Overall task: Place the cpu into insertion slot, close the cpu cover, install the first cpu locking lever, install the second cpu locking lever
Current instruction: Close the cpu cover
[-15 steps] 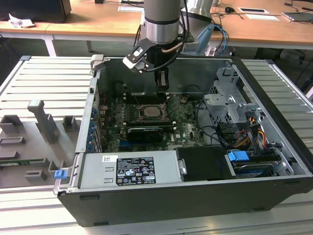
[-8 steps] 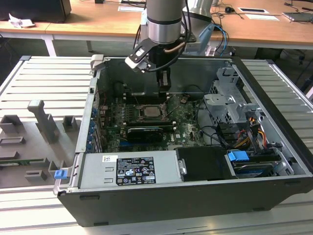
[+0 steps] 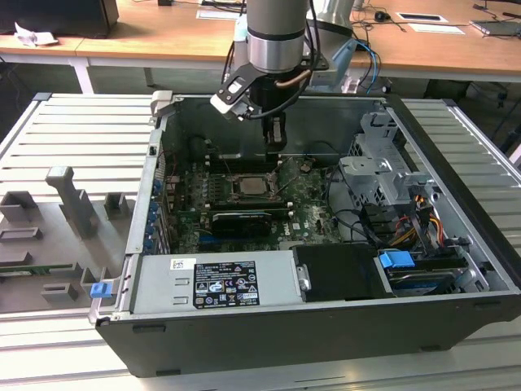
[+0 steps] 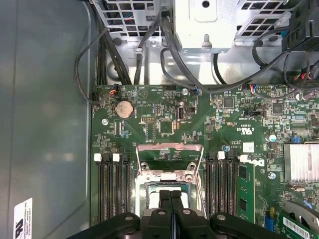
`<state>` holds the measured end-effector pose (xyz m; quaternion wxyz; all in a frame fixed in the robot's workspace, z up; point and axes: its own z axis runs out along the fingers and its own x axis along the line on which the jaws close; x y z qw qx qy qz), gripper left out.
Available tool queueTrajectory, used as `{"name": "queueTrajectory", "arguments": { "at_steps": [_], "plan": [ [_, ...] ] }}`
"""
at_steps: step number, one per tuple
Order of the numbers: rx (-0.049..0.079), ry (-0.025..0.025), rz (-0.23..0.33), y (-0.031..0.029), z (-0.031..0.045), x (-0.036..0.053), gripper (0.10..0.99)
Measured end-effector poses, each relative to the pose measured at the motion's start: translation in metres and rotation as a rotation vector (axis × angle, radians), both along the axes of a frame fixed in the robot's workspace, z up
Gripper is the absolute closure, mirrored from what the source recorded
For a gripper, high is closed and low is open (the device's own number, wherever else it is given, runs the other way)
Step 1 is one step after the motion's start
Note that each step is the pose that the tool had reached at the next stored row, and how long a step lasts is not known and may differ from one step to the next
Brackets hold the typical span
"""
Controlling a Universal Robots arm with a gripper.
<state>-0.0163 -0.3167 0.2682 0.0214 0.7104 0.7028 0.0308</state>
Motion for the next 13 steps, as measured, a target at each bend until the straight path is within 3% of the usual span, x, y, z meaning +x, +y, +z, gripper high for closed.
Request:
{"name": "queueTrajectory", "arguments": {
  "at_steps": [13],
  "plan": [
    [0.000,0.0001,0.000,0.0001,0.0007,0.0032,0.980]
  ]
}}
